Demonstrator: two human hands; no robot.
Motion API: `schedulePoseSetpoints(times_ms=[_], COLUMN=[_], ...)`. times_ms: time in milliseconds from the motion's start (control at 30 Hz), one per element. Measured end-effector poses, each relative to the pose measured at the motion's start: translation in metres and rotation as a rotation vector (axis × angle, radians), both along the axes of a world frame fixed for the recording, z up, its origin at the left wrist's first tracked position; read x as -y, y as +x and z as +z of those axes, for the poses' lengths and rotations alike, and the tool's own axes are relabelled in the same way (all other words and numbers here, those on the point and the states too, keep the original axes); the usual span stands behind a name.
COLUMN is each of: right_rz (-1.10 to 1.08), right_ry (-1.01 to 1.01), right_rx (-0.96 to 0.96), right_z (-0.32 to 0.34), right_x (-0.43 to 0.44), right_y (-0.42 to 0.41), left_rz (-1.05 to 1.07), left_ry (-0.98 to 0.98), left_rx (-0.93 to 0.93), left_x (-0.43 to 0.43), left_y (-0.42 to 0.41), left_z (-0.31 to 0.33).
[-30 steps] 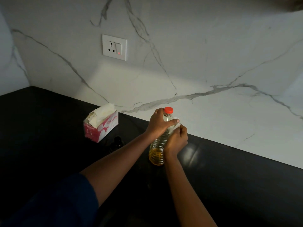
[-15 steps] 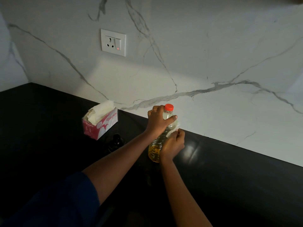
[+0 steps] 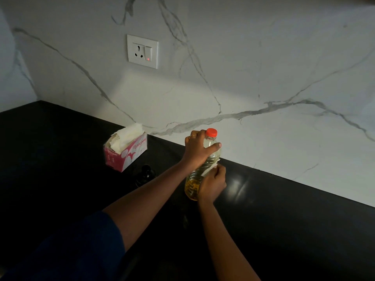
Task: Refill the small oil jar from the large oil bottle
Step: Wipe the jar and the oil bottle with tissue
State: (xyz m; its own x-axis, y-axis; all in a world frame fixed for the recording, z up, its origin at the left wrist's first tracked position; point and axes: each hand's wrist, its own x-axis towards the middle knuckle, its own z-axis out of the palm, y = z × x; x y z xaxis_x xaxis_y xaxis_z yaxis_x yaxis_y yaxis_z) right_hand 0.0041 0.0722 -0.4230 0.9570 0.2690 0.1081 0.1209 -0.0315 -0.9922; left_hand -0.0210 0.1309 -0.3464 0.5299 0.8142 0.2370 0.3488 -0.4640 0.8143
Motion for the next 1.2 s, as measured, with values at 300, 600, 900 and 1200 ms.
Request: schedulePoseSetpoints(times_ms=[300,600,900,1200], right_rz=[0.077,0.007,0.089,0.006], right_ry=[-0.034,-0.046,-0.133,-0.062], right_rx=[0.062,-0.042,-0.038,-0.184], right_z=[0.011,-0.003,-0.002,-0.011], right_x=[-0.006,0.003,0.000,0.010], right_y=[0.012,-0.007,0.017,-0.007], left_rz=[-0.010,-0.013,-0.016,-0.013], left_ry=[-0.025,-0.011,-0.024,-0.031], left_rx=[-0.010,-0.013,-0.021,0.008], left_x=[-0.002,-0.001,-0.001,-0.002], left_y=[0.000,-0.001,-0.001,-0.001], left_z=[0.000,0.002,0.001,0.000])
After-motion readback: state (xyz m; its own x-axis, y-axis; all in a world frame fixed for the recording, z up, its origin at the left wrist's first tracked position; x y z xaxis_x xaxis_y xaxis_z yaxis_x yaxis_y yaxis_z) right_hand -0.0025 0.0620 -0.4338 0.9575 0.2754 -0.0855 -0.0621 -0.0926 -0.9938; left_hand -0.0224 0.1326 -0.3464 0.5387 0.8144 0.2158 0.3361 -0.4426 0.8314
